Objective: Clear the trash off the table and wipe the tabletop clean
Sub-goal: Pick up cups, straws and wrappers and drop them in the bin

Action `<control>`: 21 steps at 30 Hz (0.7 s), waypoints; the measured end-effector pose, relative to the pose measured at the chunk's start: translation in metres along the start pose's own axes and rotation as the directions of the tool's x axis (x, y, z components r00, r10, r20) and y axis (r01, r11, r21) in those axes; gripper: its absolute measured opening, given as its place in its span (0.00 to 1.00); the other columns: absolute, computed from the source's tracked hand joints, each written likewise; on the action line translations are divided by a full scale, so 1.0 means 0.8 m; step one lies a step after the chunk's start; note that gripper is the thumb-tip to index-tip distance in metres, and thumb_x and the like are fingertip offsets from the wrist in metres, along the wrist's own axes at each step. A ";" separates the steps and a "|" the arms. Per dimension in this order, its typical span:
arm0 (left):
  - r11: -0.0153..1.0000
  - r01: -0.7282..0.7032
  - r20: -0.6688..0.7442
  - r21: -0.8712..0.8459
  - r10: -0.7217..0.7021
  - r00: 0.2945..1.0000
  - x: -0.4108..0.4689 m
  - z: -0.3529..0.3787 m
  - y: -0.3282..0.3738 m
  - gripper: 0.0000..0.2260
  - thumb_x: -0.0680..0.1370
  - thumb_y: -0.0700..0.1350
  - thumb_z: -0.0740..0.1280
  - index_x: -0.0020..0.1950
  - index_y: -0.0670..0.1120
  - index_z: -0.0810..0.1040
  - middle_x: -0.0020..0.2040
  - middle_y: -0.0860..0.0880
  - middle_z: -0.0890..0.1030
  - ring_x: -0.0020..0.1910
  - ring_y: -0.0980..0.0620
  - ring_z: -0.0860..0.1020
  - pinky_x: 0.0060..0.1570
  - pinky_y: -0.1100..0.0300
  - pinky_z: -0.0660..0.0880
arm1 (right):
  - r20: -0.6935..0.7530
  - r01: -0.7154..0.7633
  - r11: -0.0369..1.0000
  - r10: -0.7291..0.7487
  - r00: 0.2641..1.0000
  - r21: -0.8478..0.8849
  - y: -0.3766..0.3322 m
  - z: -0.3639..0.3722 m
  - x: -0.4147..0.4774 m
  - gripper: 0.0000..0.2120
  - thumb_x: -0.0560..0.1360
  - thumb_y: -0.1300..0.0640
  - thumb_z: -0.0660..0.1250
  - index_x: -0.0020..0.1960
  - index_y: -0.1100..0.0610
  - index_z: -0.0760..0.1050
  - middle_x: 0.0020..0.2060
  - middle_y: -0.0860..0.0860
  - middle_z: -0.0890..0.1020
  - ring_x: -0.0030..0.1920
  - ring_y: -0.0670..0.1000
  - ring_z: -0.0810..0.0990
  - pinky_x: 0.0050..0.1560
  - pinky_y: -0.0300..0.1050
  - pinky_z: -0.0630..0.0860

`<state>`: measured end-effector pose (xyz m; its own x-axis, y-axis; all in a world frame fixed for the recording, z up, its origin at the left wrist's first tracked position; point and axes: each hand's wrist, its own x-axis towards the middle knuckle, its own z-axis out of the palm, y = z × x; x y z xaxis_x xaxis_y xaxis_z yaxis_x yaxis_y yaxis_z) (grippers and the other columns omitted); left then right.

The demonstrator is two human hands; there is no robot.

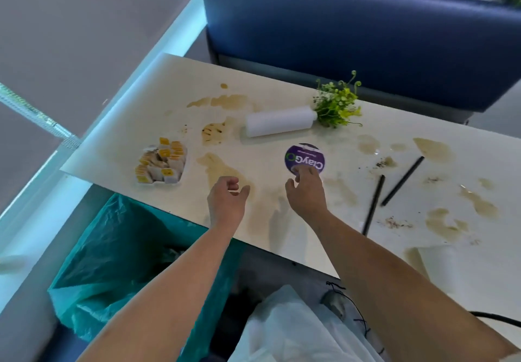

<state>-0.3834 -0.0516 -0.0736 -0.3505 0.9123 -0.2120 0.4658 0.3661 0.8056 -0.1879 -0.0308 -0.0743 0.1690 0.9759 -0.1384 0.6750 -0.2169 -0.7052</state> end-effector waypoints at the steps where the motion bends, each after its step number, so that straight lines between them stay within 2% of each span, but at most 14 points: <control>1: 1.000 -0.014 0.022 0.006 0.013 1.000 -0.005 0.014 0.008 0.12 0.76 0.50 0.75 0.56 0.52 0.77 0.49 0.55 0.81 0.43 0.59 0.81 0.39 0.70 0.70 | -0.013 -0.018 1.000 0.018 1.000 0.001 0.012 -0.013 0.000 0.15 0.79 0.58 0.65 0.66 0.57 0.74 0.60 0.53 0.73 0.50 0.51 0.76 0.52 0.44 0.72; 7: 0.999 -0.041 0.114 0.022 0.038 0.993 -0.039 0.095 0.046 0.12 0.75 0.50 0.76 0.55 0.53 0.77 0.47 0.56 0.81 0.41 0.60 0.81 0.38 0.68 0.73 | -0.071 -0.098 0.995 0.100 0.992 0.031 0.092 -0.076 -0.010 0.15 0.79 0.58 0.64 0.65 0.55 0.74 0.60 0.51 0.72 0.45 0.47 0.75 0.54 0.49 0.77; 10: 0.998 -0.060 0.167 0.023 0.055 0.984 -0.061 0.135 0.061 0.13 0.75 0.50 0.76 0.55 0.53 0.77 0.46 0.55 0.81 0.41 0.59 0.81 0.38 0.67 0.74 | -0.097 -0.143 0.989 0.145 0.985 0.025 0.129 -0.105 -0.013 0.15 0.80 0.57 0.63 0.66 0.55 0.74 0.61 0.51 0.72 0.45 0.47 0.75 0.51 0.45 0.74; 14: 0.994 -0.086 0.238 0.063 0.068 0.969 -0.089 0.182 0.085 0.14 0.75 0.51 0.77 0.55 0.55 0.75 0.46 0.57 0.80 0.40 0.60 0.81 0.34 0.72 0.69 | -0.115 -0.199 0.979 0.204 0.972 0.049 0.174 -0.139 -0.014 0.15 0.80 0.57 0.63 0.66 0.53 0.74 0.62 0.51 0.71 0.42 0.45 0.73 0.50 0.46 0.74; 17: 0.993 -0.096 0.301 0.064 0.072 0.951 -0.105 0.212 0.098 0.15 0.74 0.51 0.77 0.56 0.53 0.76 0.47 0.56 0.80 0.41 0.60 0.81 0.36 0.67 0.72 | -0.116 -0.221 0.972 0.229 0.966 0.081 0.199 -0.158 -0.017 0.16 0.79 0.57 0.62 0.66 0.54 0.73 0.61 0.51 0.71 0.43 0.45 0.74 0.52 0.47 0.76; 21: 0.989 -0.112 0.359 0.095 0.071 0.931 -0.123 0.255 0.116 0.17 0.73 0.52 0.78 0.57 0.54 0.76 0.48 0.56 0.80 0.42 0.58 0.81 0.38 0.66 0.73 | -0.127 -0.254 0.962 0.266 0.956 0.104 0.235 -0.183 -0.017 0.15 0.80 0.56 0.62 0.66 0.54 0.74 0.59 0.51 0.71 0.41 0.44 0.75 0.49 0.46 0.75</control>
<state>-0.1400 -0.0698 -0.0907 -0.0017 0.9409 -0.3386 0.5773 0.2774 0.7680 0.0424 -0.0884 -0.1032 0.4321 0.8716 -0.2314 0.5318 -0.4535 -0.7152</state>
